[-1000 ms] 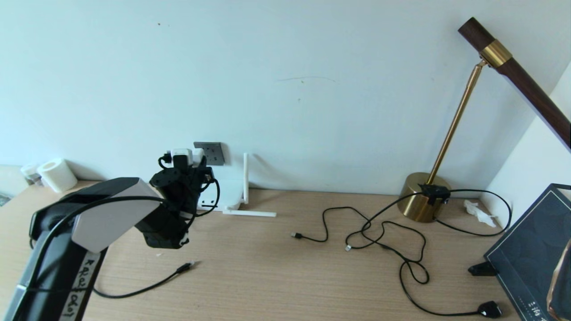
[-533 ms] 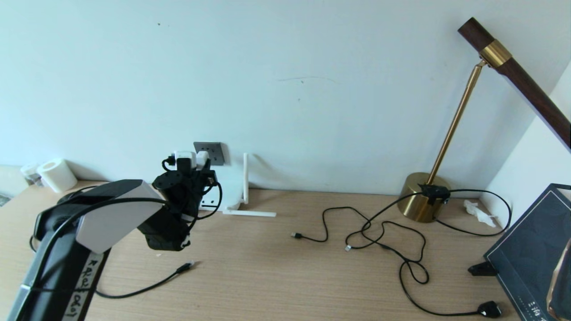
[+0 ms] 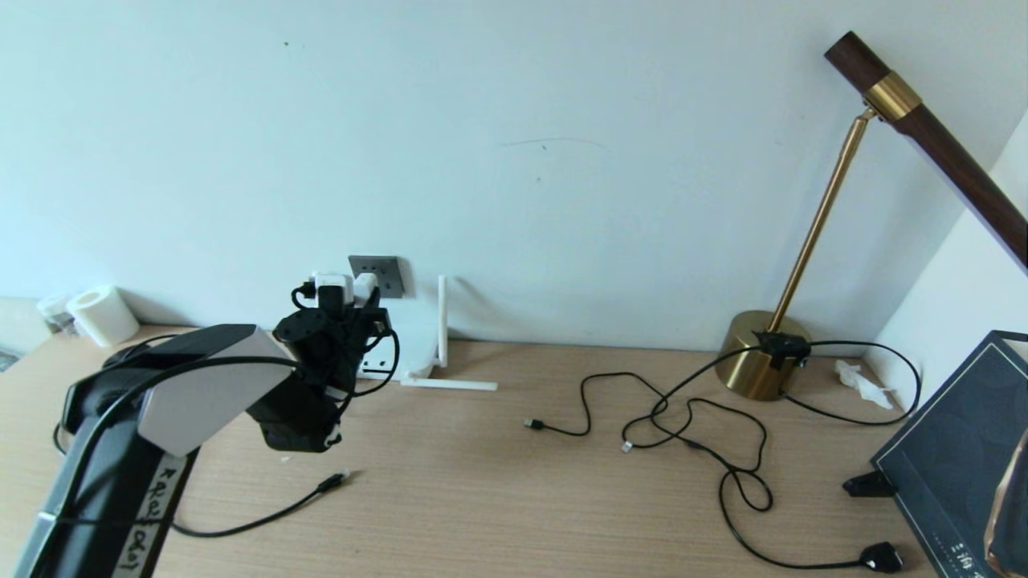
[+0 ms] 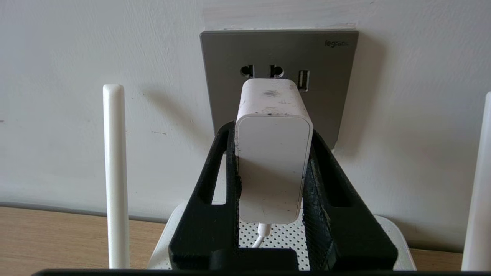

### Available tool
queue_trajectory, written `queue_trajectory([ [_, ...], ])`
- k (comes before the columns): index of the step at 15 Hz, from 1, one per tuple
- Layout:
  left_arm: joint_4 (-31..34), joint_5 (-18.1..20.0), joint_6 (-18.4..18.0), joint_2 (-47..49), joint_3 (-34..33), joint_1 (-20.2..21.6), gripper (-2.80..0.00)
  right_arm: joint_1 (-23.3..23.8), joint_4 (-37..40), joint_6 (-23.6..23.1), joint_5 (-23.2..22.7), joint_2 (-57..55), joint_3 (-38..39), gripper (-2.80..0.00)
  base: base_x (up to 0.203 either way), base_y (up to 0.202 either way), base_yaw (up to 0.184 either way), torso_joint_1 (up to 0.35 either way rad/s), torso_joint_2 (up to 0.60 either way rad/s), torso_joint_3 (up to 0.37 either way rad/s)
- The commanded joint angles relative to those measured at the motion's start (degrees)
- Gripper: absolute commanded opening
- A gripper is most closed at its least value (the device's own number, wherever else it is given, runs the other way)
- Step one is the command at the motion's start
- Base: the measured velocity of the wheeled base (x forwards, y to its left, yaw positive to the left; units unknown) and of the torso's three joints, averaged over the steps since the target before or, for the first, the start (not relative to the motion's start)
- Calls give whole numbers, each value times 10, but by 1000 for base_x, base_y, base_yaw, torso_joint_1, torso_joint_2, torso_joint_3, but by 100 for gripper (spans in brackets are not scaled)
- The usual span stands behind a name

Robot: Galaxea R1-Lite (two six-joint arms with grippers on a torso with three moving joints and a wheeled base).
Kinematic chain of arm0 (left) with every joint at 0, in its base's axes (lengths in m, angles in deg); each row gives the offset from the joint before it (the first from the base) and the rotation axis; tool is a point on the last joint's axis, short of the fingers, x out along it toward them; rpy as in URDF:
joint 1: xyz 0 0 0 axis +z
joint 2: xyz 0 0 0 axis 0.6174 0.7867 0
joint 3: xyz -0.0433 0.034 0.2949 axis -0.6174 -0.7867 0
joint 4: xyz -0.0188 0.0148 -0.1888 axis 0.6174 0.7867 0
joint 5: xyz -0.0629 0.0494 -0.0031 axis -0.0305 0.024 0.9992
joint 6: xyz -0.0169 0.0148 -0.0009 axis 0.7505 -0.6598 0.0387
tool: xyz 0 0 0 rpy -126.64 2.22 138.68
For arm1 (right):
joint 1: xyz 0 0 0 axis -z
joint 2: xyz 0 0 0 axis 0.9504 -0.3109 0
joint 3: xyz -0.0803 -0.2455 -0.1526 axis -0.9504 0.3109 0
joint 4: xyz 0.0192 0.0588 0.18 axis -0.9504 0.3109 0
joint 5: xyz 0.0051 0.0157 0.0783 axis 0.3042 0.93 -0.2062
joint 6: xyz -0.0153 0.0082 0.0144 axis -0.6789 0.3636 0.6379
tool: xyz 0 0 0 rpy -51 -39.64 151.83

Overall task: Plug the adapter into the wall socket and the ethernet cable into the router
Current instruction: Pick up cable

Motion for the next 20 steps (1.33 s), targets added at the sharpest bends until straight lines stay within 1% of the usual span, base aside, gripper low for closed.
queue_trajectory([
  [1,-5,0,1,1,0,1,-280,-1,0,0,0,0,6,0,0,0,0,0,0,0],
  [13,-5,1,6,6,2,2,-280,0,0,0,0,0,6,0,0,0,0,0,0,0],
  [15,-5,0,23,8,2,1,-280,0,0,0,0,0,6,0,0,0,0,0,0,0],
  [16,-5,0,26,8,2,1,-280,-1,0,0,0,0,6,0,0,0,0,0,0,0],
  [20,-5,1,26,12,16,0,-280,-1,0,0,0,0,6,0,0,0,0,0,0,0],
])
